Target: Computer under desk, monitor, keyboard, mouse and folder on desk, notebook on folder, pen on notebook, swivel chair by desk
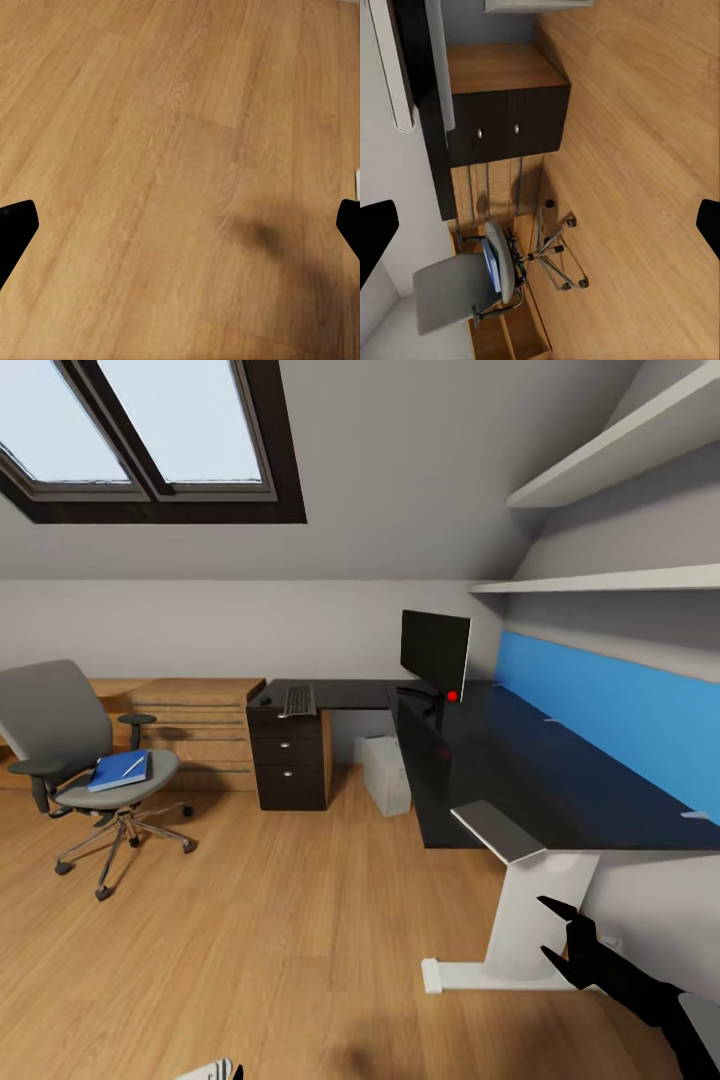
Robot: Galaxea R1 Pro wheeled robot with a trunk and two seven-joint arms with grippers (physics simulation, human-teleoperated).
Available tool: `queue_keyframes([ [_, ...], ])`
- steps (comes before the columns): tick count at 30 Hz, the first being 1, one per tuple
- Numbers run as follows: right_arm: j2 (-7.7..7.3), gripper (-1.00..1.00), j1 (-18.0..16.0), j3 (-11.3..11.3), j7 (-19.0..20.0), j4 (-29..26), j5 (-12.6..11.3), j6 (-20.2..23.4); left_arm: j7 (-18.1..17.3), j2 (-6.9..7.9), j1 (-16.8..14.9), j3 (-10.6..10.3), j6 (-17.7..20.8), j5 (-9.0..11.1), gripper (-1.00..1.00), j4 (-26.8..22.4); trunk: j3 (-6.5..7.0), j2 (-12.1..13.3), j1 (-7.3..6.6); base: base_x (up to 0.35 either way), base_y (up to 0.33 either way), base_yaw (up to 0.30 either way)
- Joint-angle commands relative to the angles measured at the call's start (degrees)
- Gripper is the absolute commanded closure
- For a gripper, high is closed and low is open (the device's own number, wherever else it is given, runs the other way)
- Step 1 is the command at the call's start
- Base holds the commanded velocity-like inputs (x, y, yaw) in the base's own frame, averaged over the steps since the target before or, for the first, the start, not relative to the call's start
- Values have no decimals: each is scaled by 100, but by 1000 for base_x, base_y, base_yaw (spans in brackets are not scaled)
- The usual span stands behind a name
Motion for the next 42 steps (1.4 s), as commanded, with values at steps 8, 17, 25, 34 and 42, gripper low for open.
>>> queue_keyframes([
  [8, 5, -100, -4, -11, -5, -53, -5, 21, 23, 8, -3, -18, -34, 63, -100, 0, 104, 239, -133, 0, 0, 0],
  [17, 26, -100, -4, -19, 567, -451, 35, -33, 22, 5, -3, -52, -30, 62, -100, 218, 104, 239, -133, 0, 0, 0],
  [25, 39, -100, -4, -20, 746, -476, 46, -61, 16, 5, -3, -56, -29, 62, -100, 247, 104, 239, -133, 51, 0, 0],
  [34, 19, -100, -4, -34, 730, -466, 47, -70, 13, 5, -3, -55, -28, 62, -100, 250, 104, 239, -133, 76, 0, 0],
  [42, 2, -100, -4, -156, 619, -382, 47, -156, 15, 7, -3, -48, -27, 63, -100, 321, 104, 239, -133, 69, 0, 0],
])
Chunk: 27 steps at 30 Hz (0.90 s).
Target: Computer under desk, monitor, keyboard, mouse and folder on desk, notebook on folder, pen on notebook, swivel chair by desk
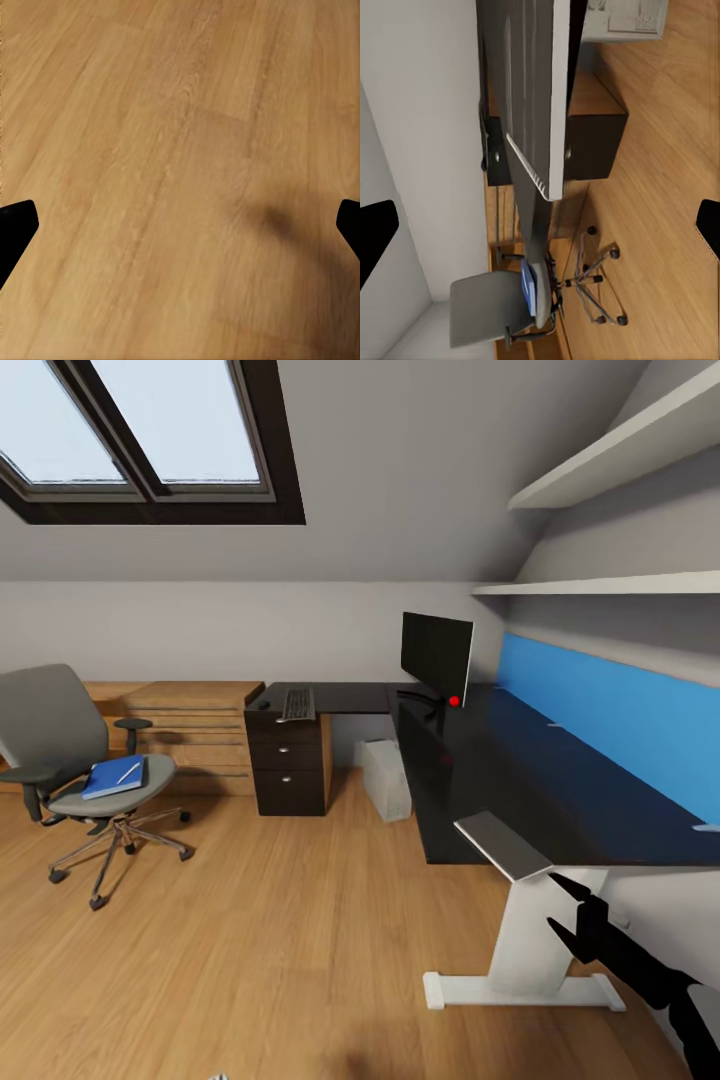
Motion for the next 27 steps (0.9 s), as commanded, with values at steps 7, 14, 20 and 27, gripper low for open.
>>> queue_keyframes([
  [7, -7, -100, -4, -32, -53, 77, 30, -21, 29, 12, -3, -17, -36, 54, -100, 6, -4, -2, 0, 162, 0, 0],
  [14, -8, -100, -4, -34, -57, 99, 30, -29, 28, 13, -3, -17, -39, 50, -100, 9, -4, -2, 0, 47, 0, 0],
  [20, -8, -100, -4, -34, -57, 102, 30, -30, 28, 13, -3, -17, -40, 49, -100, 9, -4, -2, 0, 138, 36, 0],
  [27, -8, -100, -4, -34, -57, 102, 30, -30, 27, 13, -3, -17, -39, 49, -100, 10, -4, -2, 0, 106, 20, 0],
])
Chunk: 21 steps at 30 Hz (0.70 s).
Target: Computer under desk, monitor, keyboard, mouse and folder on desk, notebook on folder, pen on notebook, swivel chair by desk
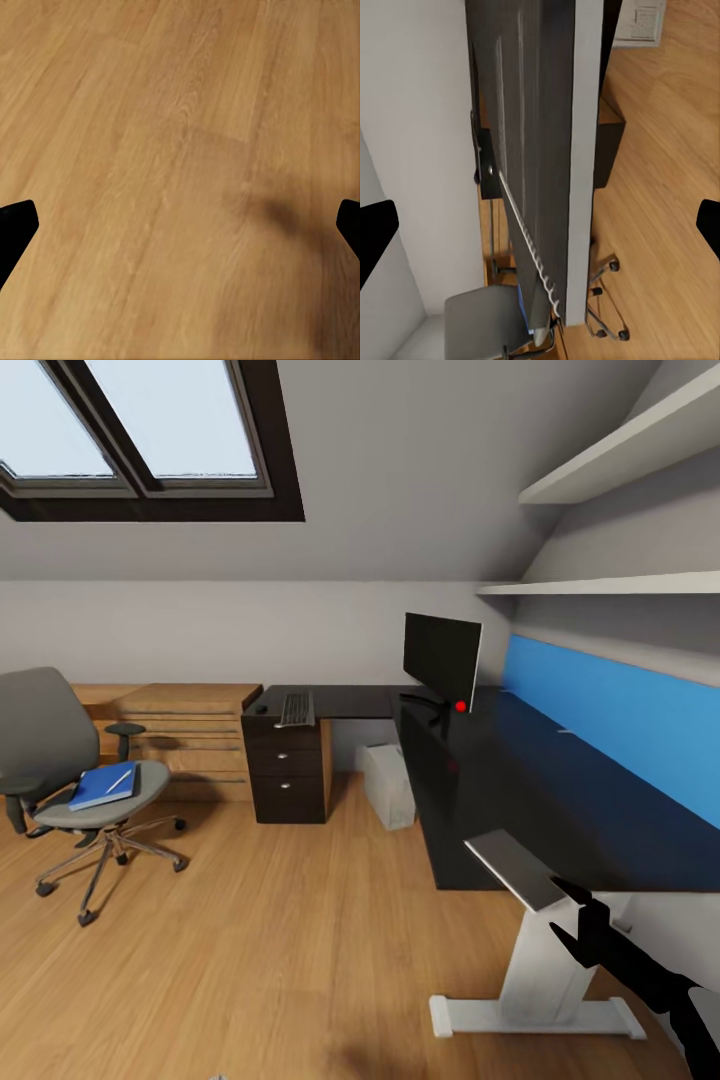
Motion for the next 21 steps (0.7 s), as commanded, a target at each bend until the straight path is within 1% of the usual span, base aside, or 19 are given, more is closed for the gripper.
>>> queue_keyframes([
  [1, 1, -100, -4, -12, 30, 3, 31, 32, 28, 5, -3, -18, -34, 59, -100, -7, -4, -2, 0, 31, 6, 0],
  [5, 1, -100, -4, -11, 30, 3, 31, 32, 32, 2, -3, -17, -35, 57, -100, -7, -4, -2, 0, 109, 30, 0],
  [11, 1, -100, -4, -9, 28, 3, 31, 32, 32, 5, -3, -17, -36, 57, -100, -7, -4, -2, 0, 214, 41, 0],
  [21, 1, -100, -4, -4, 29, 3, 31, 32, 30, 0, -3, -18, -36, 54, -100, -12, -4, -2, 0, 40, 6, 0],
])
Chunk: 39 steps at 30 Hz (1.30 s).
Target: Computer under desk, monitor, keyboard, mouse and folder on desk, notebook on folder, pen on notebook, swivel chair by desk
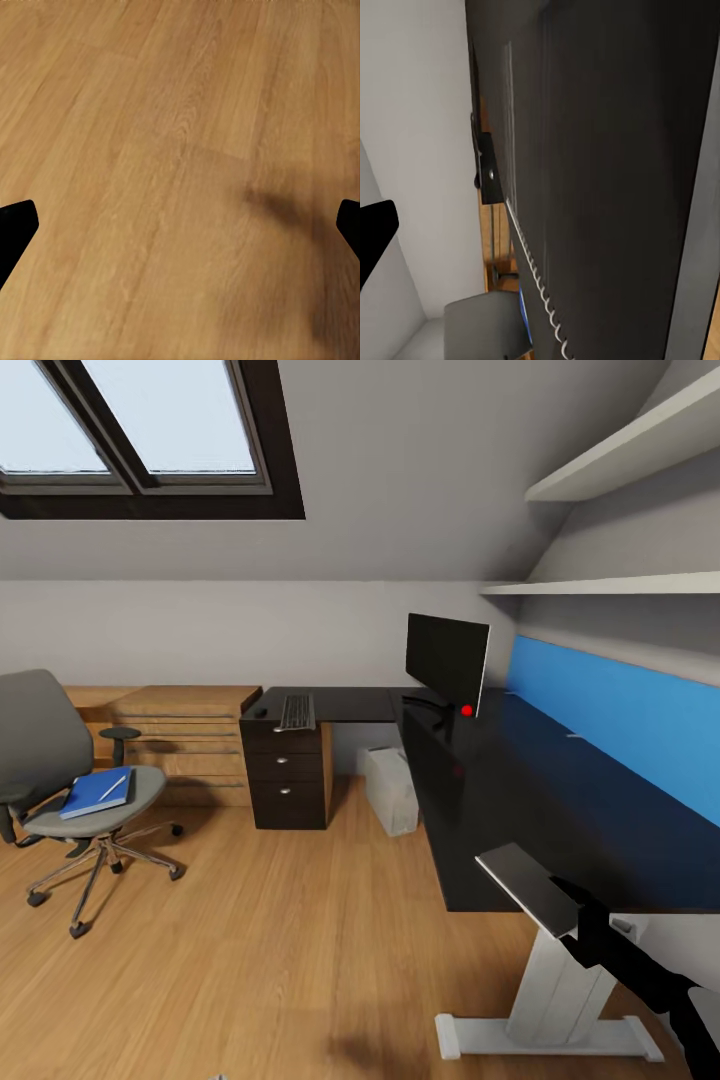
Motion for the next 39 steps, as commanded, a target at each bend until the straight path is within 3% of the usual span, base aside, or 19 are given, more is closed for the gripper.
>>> queue_keyframes([
  [1, 1, -100, -4, -12, 31, 3, 31, 32, 28, 8, -3, -18, -34, 60, -100, -6, -4, -3, 0, 4, 1, 0],
  [8, 1, -100, -4, -12, 24, 3, 31, 32, 29, 10, -3, -18, -34, 62, -100, -7, -4, -3, 0, 1, 0, 0],
  [9, 1, 100, -4, -12, 24, 1, 31, 33, 29, 11, -3, -18, -34, 60, -100, -7, -4, -3, 0, 0, 0, 0],
  [19, 1, 100, -4, -12, -33, -1, 31, 36, 28, 11, -3, -18, -34, 60, -100, -9, -4, -3, 0, 0, 0, 0],
  [31, 43, 100, -4, 13, 7, -69, 24, 16, 37, 5, -3, -18, -34, 55, -100, -11, 211, 479, -264, 0, 0, 0],
  [36, 159, 100, -3, 43, 77, -389, 25, 18, 40, 9, -3, -18, -34, 55, -100, -11, 301, 679, -374, 0, 0, 0],
  [39, 339, 100, -2, 65, 89, -657, 40, 20, 43, 10, -3, -18, -34, 56, -100, -9, 355, 800, -440, 0, 0, 0],
])
